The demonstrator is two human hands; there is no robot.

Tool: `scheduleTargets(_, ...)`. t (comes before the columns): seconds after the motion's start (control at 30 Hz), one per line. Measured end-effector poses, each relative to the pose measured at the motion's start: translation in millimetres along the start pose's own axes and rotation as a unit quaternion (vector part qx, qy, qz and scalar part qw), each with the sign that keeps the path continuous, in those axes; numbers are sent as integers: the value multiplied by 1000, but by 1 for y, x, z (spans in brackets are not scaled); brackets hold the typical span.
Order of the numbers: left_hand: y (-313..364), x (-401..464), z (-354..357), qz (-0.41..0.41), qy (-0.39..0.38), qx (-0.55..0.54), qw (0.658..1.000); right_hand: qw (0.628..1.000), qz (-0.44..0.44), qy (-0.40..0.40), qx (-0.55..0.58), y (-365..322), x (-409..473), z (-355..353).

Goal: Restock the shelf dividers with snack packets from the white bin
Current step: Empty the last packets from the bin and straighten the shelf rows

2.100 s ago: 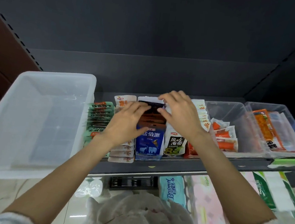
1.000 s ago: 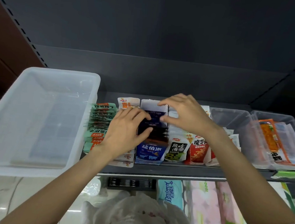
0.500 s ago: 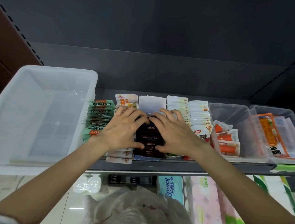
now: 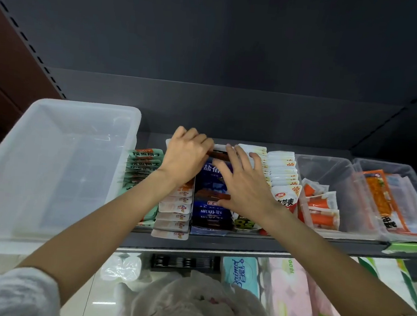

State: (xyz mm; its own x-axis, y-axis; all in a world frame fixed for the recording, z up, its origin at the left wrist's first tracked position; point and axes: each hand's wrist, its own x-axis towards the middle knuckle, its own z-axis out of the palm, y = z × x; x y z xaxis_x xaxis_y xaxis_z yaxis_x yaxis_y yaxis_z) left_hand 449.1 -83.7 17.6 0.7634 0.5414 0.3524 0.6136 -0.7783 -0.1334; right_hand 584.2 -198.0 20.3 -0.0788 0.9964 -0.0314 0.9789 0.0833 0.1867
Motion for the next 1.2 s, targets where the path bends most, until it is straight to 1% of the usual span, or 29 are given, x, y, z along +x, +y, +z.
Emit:
scheduleTargets(0.07, 2, 6, 1, 8, 12, -3, 1000, 1000, -8, 22, -7, 0, -5, 0)
scheduleTargets(0.13, 4, 10, 4, 62, -1, -12, 998, 998, -34, 26, -36, -4, -11, 3)
scheduleTargets(0.17, 5, 10, 6, 95, -20, -12, 995, 998, -42, 29, -42, -6, -12, 4)
scheduleTargets(0.23, 5, 9, 9, 137, -82, -20, 987, 998, -30, 44, -33, -7, -10, 6)
scheduleTargets(0.3, 2, 8, 11, 145, -132, -54, 979, 997, -17, 70, -27, -6, -7, 6)
scheduleTargets(0.4, -4, 10, 6, 142, -182, -131, 964, 994, -26, 104, -21, -5, -7, 9)
scheduleTargets(0.47, -6, 11, 5, 153, -200, -97, 963, 994, -31, 104, -13, -5, -10, 11)
scheduleTargets(0.53, -5, 9, 7, 167, -186, -30, 968, 996, -41, 85, -9, -2, -15, 14)
scheduleTargets(0.6, -3, 9, 11, 157, -153, -3, 976, 998, -41, 51, 23, 1, -23, 10)
scheduleTargets(0.7, 0, 13, 11, 98, -153, -33, 983, 991, -43, 10, 130, 7, -40, 0)
scheduleTargets(0.77, -2, 19, 13, 54, -166, -73, 982, 985, -57, -6, 162, 9, -52, -3)
scheduleTargets(0.87, -5, 27, 18, 39, -179, -102, 978, 989, -95, -45, 102, 3, -57, 1)
scheduleTargets(1.0, -4, 25, 16, 61, -176, -95, 978, 990, -130, -49, 13, -11, -43, 15)
scheduleTargets(1.03, -4, 24, 15, 68, -177, -83, 978, 990, -132, -40, -6, -13, -39, 16)
scheduleTargets(1.1, -5, 23, 14, 78, -177, -63, 979, 992, -124, -31, -12, -15, -32, 14)
scheduleTargets(1.2, -6, 22, 12, 89, -176, -38, 980, 996, -89, -13, -24, -15, -19, 10)
